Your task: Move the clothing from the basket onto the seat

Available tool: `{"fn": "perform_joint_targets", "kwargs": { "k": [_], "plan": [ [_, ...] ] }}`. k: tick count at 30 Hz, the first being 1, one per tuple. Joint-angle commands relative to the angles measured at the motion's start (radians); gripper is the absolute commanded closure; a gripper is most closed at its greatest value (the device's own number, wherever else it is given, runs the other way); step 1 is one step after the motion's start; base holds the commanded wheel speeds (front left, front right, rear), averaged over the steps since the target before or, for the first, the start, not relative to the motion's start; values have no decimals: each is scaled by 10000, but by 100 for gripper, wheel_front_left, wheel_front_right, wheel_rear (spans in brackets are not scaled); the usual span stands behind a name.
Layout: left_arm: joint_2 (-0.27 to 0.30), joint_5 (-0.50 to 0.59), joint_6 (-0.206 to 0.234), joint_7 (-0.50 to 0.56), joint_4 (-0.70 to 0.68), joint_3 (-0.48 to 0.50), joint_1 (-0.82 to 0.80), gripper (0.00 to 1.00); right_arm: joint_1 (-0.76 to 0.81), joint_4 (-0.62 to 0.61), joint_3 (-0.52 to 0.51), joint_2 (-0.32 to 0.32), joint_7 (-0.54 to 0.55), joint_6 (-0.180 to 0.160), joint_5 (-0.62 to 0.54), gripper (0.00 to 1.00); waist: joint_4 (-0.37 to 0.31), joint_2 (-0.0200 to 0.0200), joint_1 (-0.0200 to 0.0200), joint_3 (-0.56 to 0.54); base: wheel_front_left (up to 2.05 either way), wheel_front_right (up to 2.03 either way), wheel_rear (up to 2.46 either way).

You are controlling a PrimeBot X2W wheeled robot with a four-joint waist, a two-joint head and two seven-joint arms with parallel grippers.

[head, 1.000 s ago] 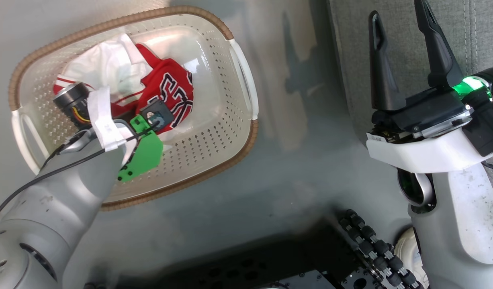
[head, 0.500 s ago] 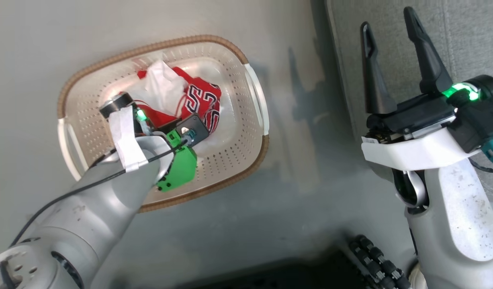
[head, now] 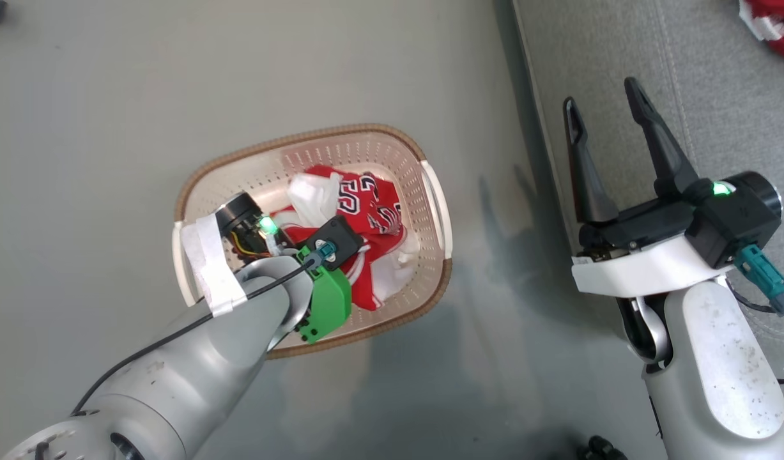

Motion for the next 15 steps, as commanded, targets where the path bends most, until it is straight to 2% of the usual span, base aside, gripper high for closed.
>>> {"fn": "perform_joint_targets", "kwargs": {
  "k": [1, 15],
  "plan": [
    [31, -144, 24, -88, -334, 176, 181, 100, 232, 75, -50, -32, -24, -7, -61, 0, 515, 0, 0, -982, 0, 0, 0],
    [464, 334, 98, -78, -2863, 2445, 1557, 100, 1151, 530, -184, -32, -23, -7, -2, 0, 966, 0, 0, -2791, 0, 0, 0]
  ]
}}
